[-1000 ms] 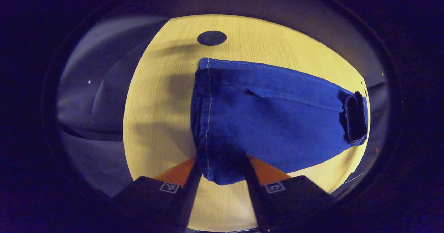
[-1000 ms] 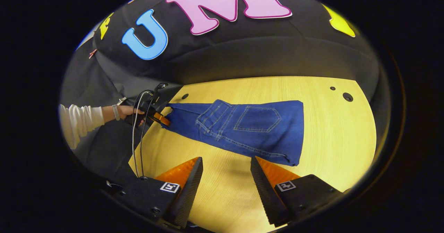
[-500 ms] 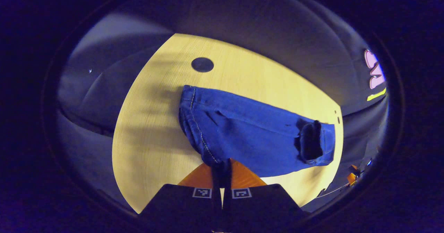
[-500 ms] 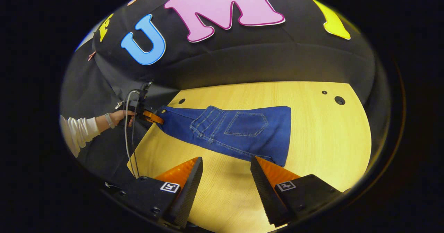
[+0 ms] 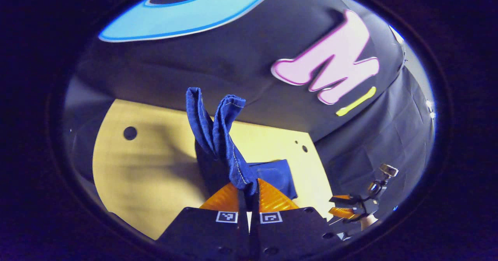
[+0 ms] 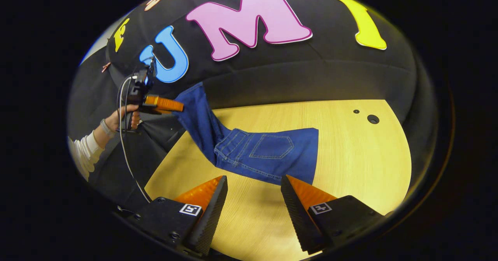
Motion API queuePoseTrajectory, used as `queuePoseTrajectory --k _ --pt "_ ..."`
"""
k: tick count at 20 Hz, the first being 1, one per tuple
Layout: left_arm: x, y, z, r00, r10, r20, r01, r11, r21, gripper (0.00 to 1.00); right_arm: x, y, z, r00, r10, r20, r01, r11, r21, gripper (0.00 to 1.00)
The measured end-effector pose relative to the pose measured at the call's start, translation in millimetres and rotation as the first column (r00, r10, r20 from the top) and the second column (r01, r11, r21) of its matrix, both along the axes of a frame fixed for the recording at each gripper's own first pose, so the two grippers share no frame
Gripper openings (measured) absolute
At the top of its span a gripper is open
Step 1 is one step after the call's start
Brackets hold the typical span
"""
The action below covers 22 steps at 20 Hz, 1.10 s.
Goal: Grasp the waist and the cuffs of the jeans and fold them to make the two legs overlap; first hold the waist and fold one-third of the jeans toward the cuffs, then hold the cuffs and fold the remaining one-third in the same direction to finish folding.
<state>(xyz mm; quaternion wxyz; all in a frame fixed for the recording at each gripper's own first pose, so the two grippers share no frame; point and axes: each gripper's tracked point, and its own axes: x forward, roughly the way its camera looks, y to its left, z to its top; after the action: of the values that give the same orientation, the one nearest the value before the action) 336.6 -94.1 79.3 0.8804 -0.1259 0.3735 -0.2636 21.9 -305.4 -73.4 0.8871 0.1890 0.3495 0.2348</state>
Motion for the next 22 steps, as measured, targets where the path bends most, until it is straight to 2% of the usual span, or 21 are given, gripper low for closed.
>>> queuePoseTrajectory --k 2,4,6,8,11,13,15,16,17,18,20,21,22 --pt "-10.7 -78.0 -20.2 0.992 -0.124 0.010 0.124 0.991 0.054 0.06 -4.6 -14.2 -1.1 1.000 -0.018 0.010 0.019 1.000 -0.016 0.85" --pt "-18.3 -126.6 -80.4 0.970 -0.221 -0.096 0.233 0.964 0.131 0.06 -11.0 -30.2 -6.3 0.999 -0.048 0.000 0.048 0.999 -0.019 0.85" --pt "-30.8 -143.9 -154.1 0.955 -0.209 -0.210 0.258 0.935 0.243 0.06 -14.1 -45.0 -12.8 0.996 -0.083 -0.010 0.083 0.996 -0.030 0.85" --pt "-33.8 -151.7 -208.4 0.944 -0.216 -0.249 0.293 0.895 0.337 0.06 -14.1 -62.2 -21.1 0.996 -0.091 0.018 0.092 0.990 -0.104 0.85" --pt "-42.1 -159.8 -229.6 0.947 -0.168 -0.273 0.279 0.852 0.444 0.06 -14.0 -79.9 -21.1 0.994 -0.103 0.029 0.105 0.990 -0.092 0.85" --pt "-57.3 -164.3 -232.7 0.948 -0.101 -0.301 0.243 0.842 0.482 0.19 -11.7 -87.3 -25.2 0.995 -0.094 0.027 0.096 0.992 -0.081 0.85" --pt "-60.1 -180.0 -220.4 0.965 -0.107 -0.238 0.216 0.842 0.495 0.66 -6.0 -97.0 -25.8 0.995 -0.084 0.047 0.088 0.992 -0.092 0.85" --pt "-65.1 -184.5 -199.9 0.973 -0.118 -0.199 0.204 0.844 0.495 0.73 -4.0 -100.2 -21.5 0.994 -0.087 0.066 0.093 0.992 -0.086 0.85" --pt "-66.3 -191.0 -174.7 0.981 -0.143 -0.132 0.190 0.856 0.482 0.88 -1.5 -101.9 -16.3 0.992 -0.090 0.092 0.098 0.992 -0.082 0.85" --pt "-61.3 -190.5 -163.0 0.986 -0.158 -0.045 0.160 0.863 0.479 0.99 0.8 -107.5 -13.6 0.986 -0.106 0.129 0.120 0.987 -0.105 0.85" --pt "-69.3 -183.0 -108.1 0.978 -0.145 0.148 0.060 0.883 0.465 0.96 3.5 -125.6 -3.5 0.962 -0.127 0.242 0.179 0.962 -0.206 0.84" --pt "-80.4 -179.0 -74.9 0.963 -0.115 0.245 -0.002 0.901 0.434 0.96 1.8 -128.7 11.8 0.944 -0.137 0.301 0.209 0.952 -0.223 0.72" --pt "-99.7 -176.1 -44.1 0.940 -0.085 0.332 -0.051 0.922 0.383 0.95 -3.1 -129.8 29.9 0.923 -0.149 0.355 0.235 0.948 -0.216 0.86"
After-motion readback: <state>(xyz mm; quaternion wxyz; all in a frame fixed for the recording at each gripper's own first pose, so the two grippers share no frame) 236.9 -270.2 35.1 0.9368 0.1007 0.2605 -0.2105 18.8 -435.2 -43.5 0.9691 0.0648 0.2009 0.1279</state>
